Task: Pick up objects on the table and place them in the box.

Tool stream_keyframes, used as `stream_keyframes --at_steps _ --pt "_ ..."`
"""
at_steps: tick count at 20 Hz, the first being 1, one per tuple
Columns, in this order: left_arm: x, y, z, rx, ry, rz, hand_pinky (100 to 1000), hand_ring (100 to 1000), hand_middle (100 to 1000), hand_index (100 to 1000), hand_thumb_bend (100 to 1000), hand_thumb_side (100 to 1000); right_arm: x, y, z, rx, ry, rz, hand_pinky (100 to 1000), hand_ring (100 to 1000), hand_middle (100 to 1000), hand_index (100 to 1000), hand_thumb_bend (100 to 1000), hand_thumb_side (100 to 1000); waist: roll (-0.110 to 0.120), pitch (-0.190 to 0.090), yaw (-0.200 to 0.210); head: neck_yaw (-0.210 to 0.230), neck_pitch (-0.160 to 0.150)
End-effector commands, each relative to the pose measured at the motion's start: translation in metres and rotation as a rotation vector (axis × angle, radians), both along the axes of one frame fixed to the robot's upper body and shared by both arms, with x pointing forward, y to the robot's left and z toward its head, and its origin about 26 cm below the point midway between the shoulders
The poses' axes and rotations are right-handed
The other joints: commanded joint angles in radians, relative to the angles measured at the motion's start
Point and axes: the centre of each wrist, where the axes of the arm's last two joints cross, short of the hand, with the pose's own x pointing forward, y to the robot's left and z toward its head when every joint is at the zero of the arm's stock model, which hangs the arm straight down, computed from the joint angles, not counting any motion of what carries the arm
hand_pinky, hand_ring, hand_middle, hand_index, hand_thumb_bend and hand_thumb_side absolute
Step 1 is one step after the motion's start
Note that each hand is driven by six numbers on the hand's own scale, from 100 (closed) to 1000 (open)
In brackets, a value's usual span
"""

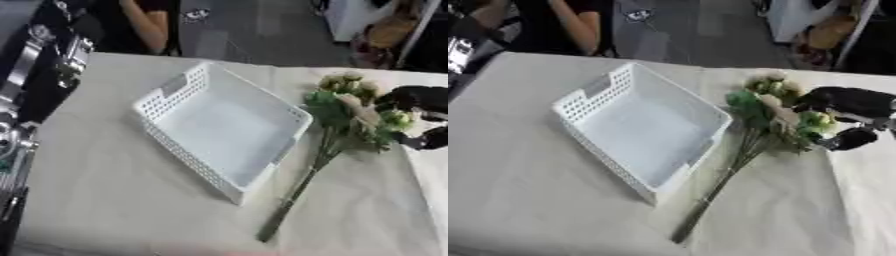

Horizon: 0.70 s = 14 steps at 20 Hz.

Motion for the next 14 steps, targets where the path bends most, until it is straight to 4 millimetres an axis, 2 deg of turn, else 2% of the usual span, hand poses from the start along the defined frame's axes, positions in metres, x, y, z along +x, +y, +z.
stream_keyframes --at_steps 1,7,14 --pt "-0.001 -0.001 0.01 0.014 -0.031 -0.013 778 1000 1000 1000 100 863 0.006 0.001 0.012 -0.047 -0.013 0.016 1000 955 937 948 206 594 0.001 -0.007 0.002 -0.016 -0.002" --pt "-0.001 -0.002 0.01 0.014 -0.032 -0.019 778 1000 1000 1000 100 863 0.014 0.01 0.003 -0.081 0.005 0.022 1000 962 943 950 231 636 0.002 -0.004 0.006 -0.018 -0.002" --pt "-0.001 -0.003 0.01 0.012 -0.033 -0.022 778 1000 1000 1000 100 864 0.021 0.014 -0.001 -0.094 0.001 0.007 1000 964 945 953 241 646 0.002 -0.002 0.009 -0.019 -0.002"
